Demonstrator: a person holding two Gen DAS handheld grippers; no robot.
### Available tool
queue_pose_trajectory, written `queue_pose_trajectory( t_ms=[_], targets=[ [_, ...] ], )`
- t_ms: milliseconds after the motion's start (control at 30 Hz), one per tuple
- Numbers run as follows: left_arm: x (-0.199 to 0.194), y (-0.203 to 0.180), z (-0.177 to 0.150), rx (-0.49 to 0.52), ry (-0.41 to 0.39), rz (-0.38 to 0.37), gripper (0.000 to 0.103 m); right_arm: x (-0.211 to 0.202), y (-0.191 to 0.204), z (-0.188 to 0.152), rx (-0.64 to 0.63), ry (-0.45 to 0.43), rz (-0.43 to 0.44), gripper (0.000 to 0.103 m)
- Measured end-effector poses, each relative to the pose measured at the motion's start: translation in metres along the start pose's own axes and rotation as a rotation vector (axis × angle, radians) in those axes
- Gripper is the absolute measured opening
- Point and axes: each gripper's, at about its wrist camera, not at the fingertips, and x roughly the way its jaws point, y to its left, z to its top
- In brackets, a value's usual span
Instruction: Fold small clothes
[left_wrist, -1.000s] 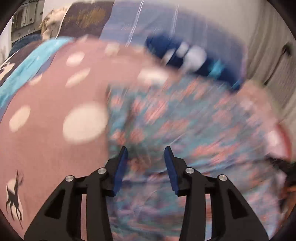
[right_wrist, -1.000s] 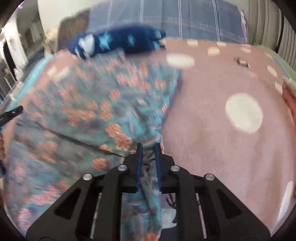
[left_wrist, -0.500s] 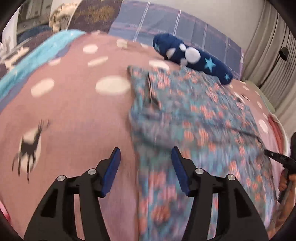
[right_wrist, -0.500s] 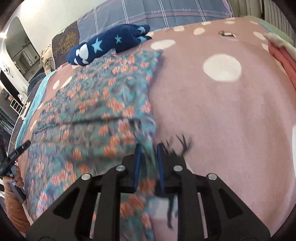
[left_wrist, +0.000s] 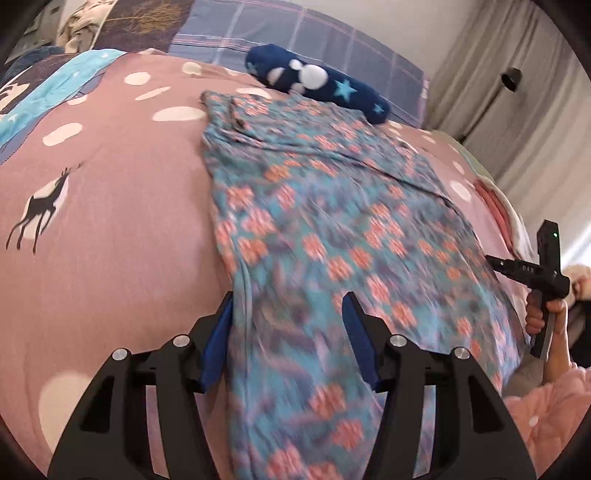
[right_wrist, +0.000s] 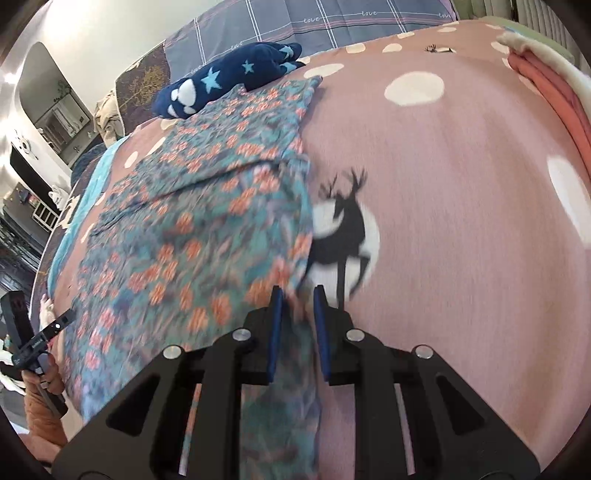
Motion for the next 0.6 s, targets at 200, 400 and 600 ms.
queue_pose_trajectory(
  t_ms=[200,400,600],
  targets=[
    [-0.022,-0.013,-0.033,0.031,-0.004,-0.03,0.058,-0.031,-0.008,-0.043,0.016,0.003,0.062,0.018],
    [-0.042,-0.025,-0.063,0.04,-0.018,-0.048,0.057,-0.064,-0.02,-0.088,0.046,0.008,0.129,0.021],
    [-0.049,-0.028,-0.077,0.032,-0.016,-0.038,0.043,-0.08,-0.025,-0.119,0.077,0.027,0.193,0.029]
  ],
)
